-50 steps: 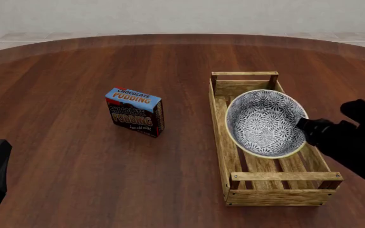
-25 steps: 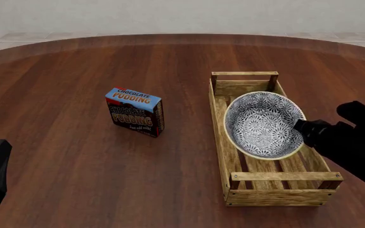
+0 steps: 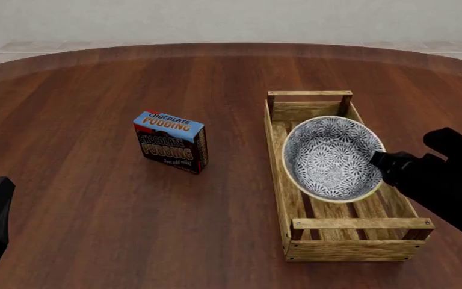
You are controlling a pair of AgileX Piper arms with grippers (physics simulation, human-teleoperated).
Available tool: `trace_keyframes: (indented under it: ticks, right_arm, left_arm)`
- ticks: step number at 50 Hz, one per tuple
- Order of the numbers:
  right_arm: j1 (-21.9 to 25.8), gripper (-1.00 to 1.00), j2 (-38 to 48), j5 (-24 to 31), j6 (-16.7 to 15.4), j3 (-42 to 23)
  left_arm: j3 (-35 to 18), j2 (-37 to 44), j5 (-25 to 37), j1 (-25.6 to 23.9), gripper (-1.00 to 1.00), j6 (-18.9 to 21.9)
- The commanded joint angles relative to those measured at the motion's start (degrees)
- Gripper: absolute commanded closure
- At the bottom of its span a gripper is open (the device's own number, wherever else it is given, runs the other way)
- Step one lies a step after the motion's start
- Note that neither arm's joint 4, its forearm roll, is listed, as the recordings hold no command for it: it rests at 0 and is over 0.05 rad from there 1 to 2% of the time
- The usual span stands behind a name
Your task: Pick up the bowl on the left and put it in the tray.
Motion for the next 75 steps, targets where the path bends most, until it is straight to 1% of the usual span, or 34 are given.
trace_keyframes:
  ticks: [1, 12, 13, 27, 50, 75]
  right_arm:
    - [0.3, 1.00, -0.3, -0.1, -0.2, -0.4]
    - [0.7, 1.00, -1.9, 1.2, -0.9, -0.4]
    - [0.7, -1.00, -2.0, 1.3, -0.9, -0.5]
    - [0.4, -1.00, -2.2, 1.7, -1.6, -0.9]
    - [0.1, -1.00, -3.7, 2.9, -1.7, -1.1]
    - [-0.2, -1.00, -8.9, 6.7, -2.0, -1.7]
  left_arm:
    - [0.0, 0.0, 0.0, 0.0, -1.00, 0.0]
    - [0.0, 0.0, 0.0, 0.0, -1.00, 0.0]
    - [0.0, 0.0, 0.0, 0.0, -1.00, 0.0]
    - [0.0, 0.0, 0.0, 0.0, -1.00, 0.0]
    - [0.0, 0.0, 0.0, 0.0, -1.00, 0.0]
    - [0.0, 0.0, 0.0, 0.0, -1.00, 0.0]
